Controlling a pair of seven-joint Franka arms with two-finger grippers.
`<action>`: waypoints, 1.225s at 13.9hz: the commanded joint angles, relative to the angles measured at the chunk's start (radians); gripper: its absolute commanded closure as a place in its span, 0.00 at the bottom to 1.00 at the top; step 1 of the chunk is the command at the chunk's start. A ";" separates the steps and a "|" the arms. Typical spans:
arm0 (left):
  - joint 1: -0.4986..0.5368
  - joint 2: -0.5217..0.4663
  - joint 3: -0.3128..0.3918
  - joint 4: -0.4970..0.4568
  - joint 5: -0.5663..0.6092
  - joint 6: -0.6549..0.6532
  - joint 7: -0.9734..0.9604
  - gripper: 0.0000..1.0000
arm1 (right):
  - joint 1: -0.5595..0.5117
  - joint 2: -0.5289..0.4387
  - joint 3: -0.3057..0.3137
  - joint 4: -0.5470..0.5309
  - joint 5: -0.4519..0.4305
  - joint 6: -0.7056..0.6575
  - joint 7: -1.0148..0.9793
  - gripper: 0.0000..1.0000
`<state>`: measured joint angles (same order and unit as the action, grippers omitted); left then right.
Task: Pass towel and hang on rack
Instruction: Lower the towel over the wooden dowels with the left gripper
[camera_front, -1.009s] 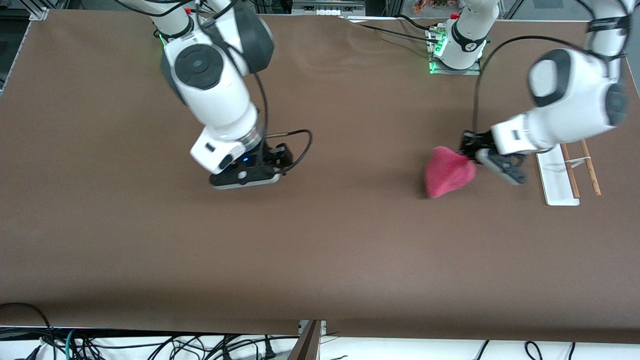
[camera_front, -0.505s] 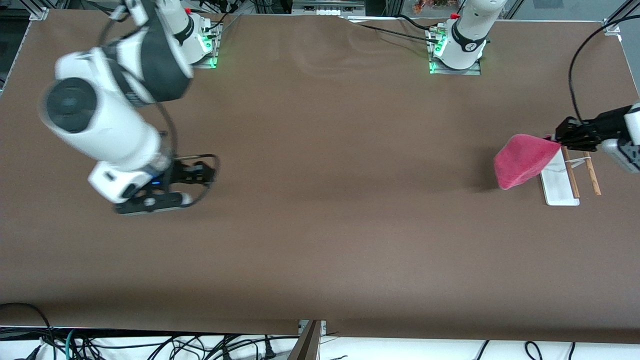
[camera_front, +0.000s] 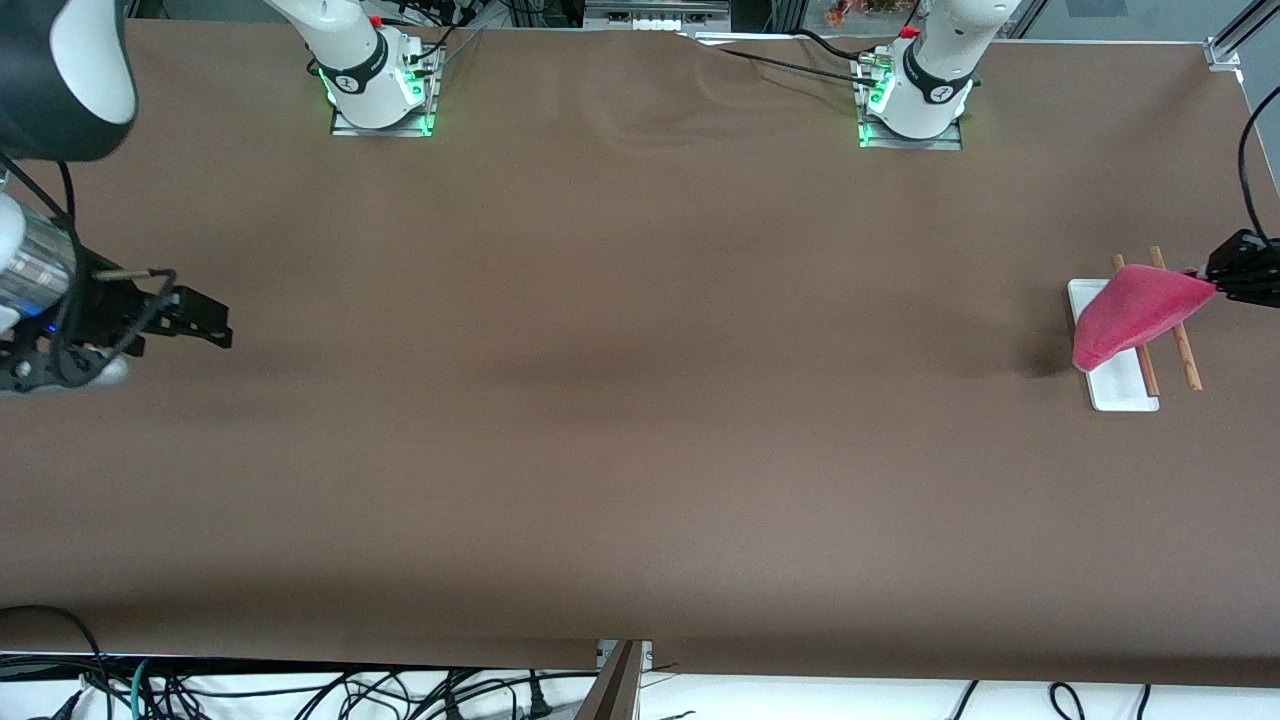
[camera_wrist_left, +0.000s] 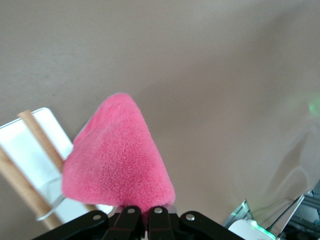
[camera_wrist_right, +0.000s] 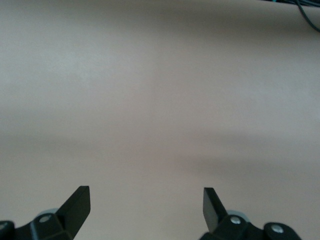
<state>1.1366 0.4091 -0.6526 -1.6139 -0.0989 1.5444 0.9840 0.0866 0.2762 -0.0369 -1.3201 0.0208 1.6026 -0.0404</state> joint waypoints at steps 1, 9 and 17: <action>-0.006 0.073 0.030 0.097 0.060 -0.052 0.102 1.00 | -0.083 -0.127 0.026 -0.125 -0.005 0.011 -0.004 0.00; -0.008 0.180 0.139 0.176 0.143 -0.040 0.307 1.00 | -0.137 -0.239 0.031 -0.217 -0.025 -0.053 -0.009 0.00; -0.038 0.228 0.165 0.209 0.223 0.043 0.446 0.63 | -0.130 -0.198 0.051 -0.180 -0.025 -0.055 -0.041 0.00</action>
<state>1.1257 0.6251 -0.4878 -1.4490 0.0910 1.5946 1.3990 -0.0355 0.0707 0.0041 -1.5141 0.0057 1.5503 -0.0612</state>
